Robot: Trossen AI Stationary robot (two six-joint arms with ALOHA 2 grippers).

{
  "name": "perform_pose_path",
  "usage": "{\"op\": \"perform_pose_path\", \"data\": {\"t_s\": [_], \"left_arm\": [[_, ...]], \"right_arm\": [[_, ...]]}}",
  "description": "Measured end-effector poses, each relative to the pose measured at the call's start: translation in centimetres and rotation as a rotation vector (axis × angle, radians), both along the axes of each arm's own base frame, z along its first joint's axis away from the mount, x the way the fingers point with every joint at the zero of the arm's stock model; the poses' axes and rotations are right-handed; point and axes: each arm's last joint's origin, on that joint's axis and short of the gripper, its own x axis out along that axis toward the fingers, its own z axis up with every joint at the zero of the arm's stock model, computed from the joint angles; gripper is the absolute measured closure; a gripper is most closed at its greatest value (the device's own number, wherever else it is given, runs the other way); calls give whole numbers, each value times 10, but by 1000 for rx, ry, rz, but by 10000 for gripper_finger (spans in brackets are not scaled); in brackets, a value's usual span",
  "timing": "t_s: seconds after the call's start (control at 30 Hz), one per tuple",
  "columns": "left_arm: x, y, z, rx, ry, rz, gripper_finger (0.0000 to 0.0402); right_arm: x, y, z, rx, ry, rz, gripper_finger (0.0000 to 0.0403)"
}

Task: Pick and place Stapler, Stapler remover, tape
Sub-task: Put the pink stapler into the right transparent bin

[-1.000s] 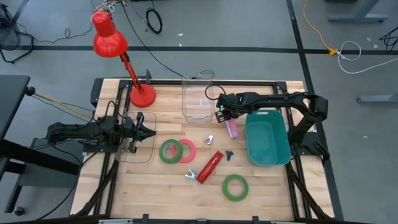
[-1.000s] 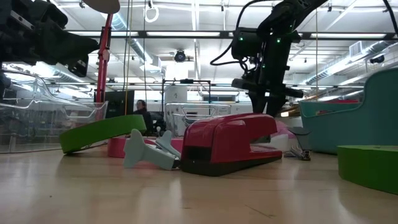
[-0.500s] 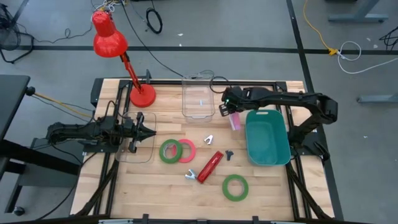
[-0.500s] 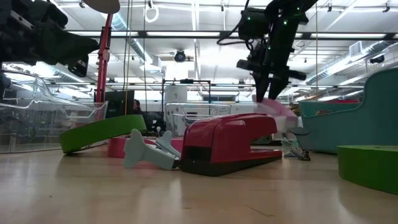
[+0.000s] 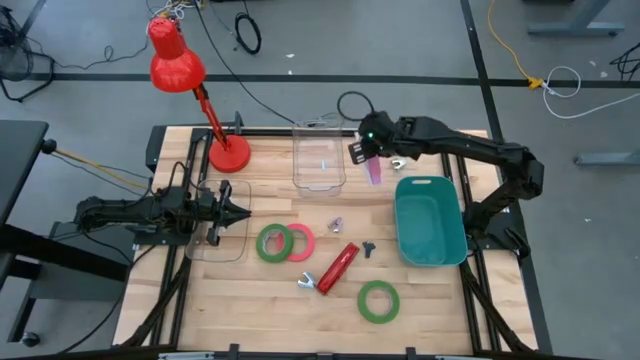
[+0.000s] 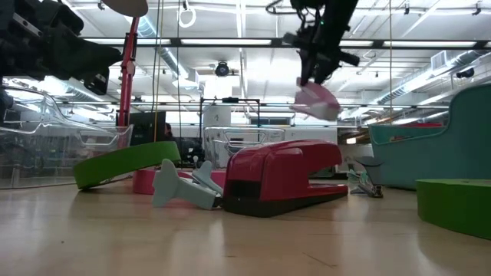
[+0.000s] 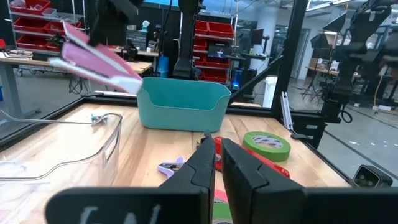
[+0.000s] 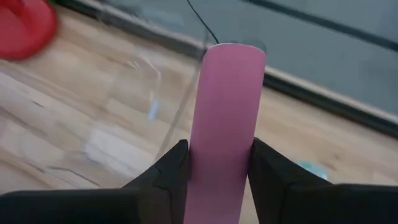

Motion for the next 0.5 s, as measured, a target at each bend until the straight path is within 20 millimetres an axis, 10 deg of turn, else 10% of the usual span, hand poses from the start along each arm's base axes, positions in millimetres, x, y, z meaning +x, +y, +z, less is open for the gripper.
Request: {"op": "perform_pose_path", "data": {"t_s": [0.5], "left_arm": [[0, 0, 0, 0, 1, 0, 371]], "right_arm": [[8, -3, 55, -103, -168, 65, 274]]}}
